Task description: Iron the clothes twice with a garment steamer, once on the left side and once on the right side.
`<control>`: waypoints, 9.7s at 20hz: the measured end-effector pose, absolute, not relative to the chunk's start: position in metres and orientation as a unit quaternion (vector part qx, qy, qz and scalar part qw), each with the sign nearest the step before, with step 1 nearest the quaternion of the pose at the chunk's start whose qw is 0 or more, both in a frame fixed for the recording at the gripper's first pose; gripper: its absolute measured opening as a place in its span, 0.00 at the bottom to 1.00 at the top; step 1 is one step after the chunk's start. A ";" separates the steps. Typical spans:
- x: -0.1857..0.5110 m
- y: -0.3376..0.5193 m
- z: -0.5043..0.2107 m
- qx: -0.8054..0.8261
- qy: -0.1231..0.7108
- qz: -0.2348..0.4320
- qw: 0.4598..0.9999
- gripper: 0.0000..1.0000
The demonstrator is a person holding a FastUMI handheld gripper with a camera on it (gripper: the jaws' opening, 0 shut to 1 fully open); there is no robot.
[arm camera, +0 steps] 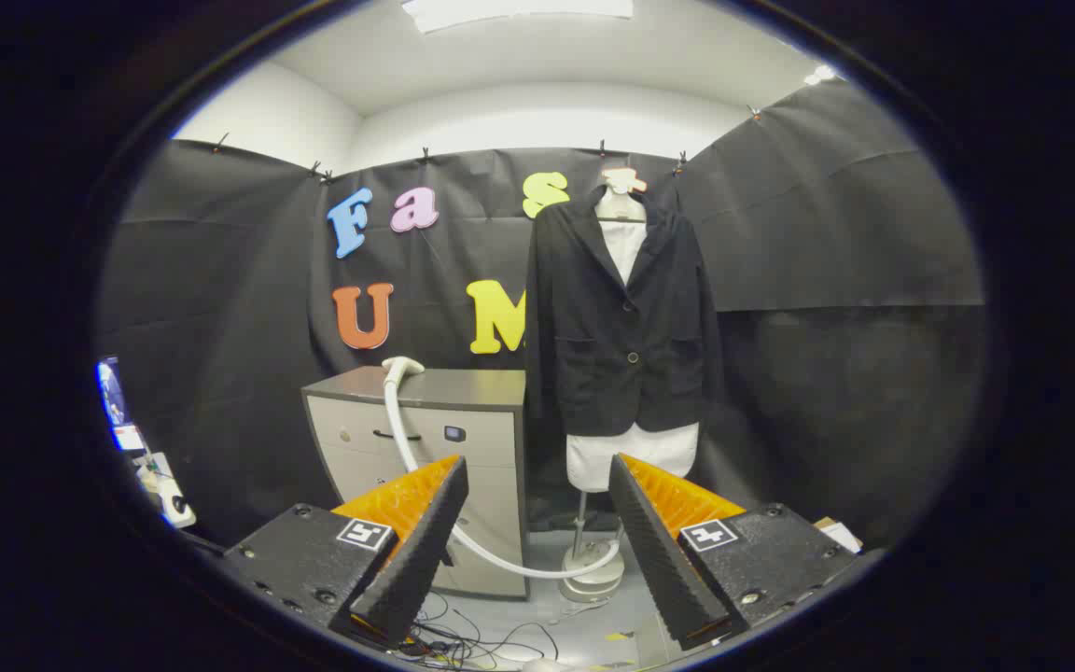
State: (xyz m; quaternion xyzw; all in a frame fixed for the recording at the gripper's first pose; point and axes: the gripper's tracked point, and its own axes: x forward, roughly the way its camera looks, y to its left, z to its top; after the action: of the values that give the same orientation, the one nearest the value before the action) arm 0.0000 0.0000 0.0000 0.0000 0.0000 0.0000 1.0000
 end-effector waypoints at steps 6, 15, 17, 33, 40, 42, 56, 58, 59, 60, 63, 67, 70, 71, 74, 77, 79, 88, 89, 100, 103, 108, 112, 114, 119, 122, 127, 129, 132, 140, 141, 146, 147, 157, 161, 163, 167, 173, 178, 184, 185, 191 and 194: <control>0.002 -0.002 0.001 0.008 0.004 -0.007 1.000 0.97; 0.020 0.005 0.012 0.017 0.013 -0.007 1.000 0.97; 0.034 0.010 0.022 0.020 0.013 -0.003 1.000 0.97; 0.251 0.157 0.127 0.001 0.037 0.124 0.992 0.97; 0.356 0.267 0.103 -0.058 0.092 0.200 0.974 0.97; 0.384 0.293 0.087 -0.074 0.116 0.209 0.968 0.97; 0.494 0.353 0.008 -0.103 0.218 0.230 0.943 0.90; 0.495 0.352 0.006 -0.100 0.222 0.220 0.945 0.89; 0.495 0.352 0.007 -0.100 0.225 0.218 0.944 0.89; 0.495 0.354 0.007 -0.101 0.228 0.222 0.942 0.88; 0.500 0.349 0.010 -0.077 0.237 0.209 0.945 0.68; 0.492 0.350 0.011 -0.042 0.247 0.212 0.945 0.44; 0.482 0.346 0.010 -0.040 0.244 0.220 0.944 0.39; 0.475 0.339 0.012 -0.041 0.241 0.215 0.946 0.39; 0.453 0.317 0.034 -0.030 0.210 0.202 0.956 0.39; 0.421 0.296 0.062 -0.019 0.182 0.203 0.962 0.39; 0.398 0.277 0.083 -0.010 0.162 0.200 0.966 0.38; 0.287 0.138 0.184 0.004 0.037 0.105 0.994 0.39; 0.279 0.121 0.195 0.005 0.026 0.089 0.996 0.38; 0.256 -0.045 0.278 0.033 -0.064 -0.036 0.997 0.38; 0.275 -0.071 0.289 0.030 -0.068 -0.047 0.996 0.38; 0.317 -0.093 0.295 0.021 -0.060 -0.053 0.997 0.38; 0.344 -0.102 0.285 0.002 -0.043 -0.060 0.997 0.38; 0.347 -0.103 0.275 -0.006 -0.032 -0.063 0.997 0.38; 0.352 -0.114 0.249 -0.028 -0.012 -0.071 0.997 0.38; 0.349 -0.118 0.233 -0.030 0.003 -0.072 0.997 0.38; 0.349 -0.130 0.202 -0.029 0.031 -0.081 0.996 0.38; 0.347 -0.135 0.189 -0.028 0.042 -0.085 0.995 0.38; 0.345 -0.138 0.173 -0.031 0.052 -0.089 0.994 0.38; 0.341 -0.130 0.126 -0.031 0.094 -0.082 0.992 0.38; 0.340 -0.128 0.118 -0.027 0.104 -0.080 0.991 0.38; 0.341 -0.134 0.081 -0.028 0.136 -0.085 0.987 0.39; 0.341 -0.135 0.075 -0.026 0.142 -0.087 0.986 0.39; 0.340 -0.143 0.013 -0.020 0.195 -0.102 0.975 0.39; 0.336 -0.142 -0.012 -0.021 0.224 -0.103 0.969 0.38; 0.334 -0.142 -0.026 -0.023 0.237 -0.104 0.966 0.38; 0.333 -0.143 -0.050 -0.025 0.258 -0.105 0.960 0.39; 0.326 -0.145 -0.059 -0.007 0.270 -0.101 0.958 0.39; 0.310 -0.167 -0.024 0.022 0.239 -0.102 0.965 0.38; 0.280 -0.212 0.050 0.049 0.170 -0.121 0.977 0.38; 0.276 -0.219 0.062 0.057 0.156 -0.125 0.978 0.39; 0.271 -0.272 0.145 0.088 0.082 -0.154 0.981 0.38; 0.279 -0.293 0.190 0.096 0.045 -0.166 0.980 0.38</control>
State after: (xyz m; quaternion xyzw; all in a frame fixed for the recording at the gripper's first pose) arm 0.2790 -0.2926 0.1895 0.0958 0.0449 -0.1660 0.9804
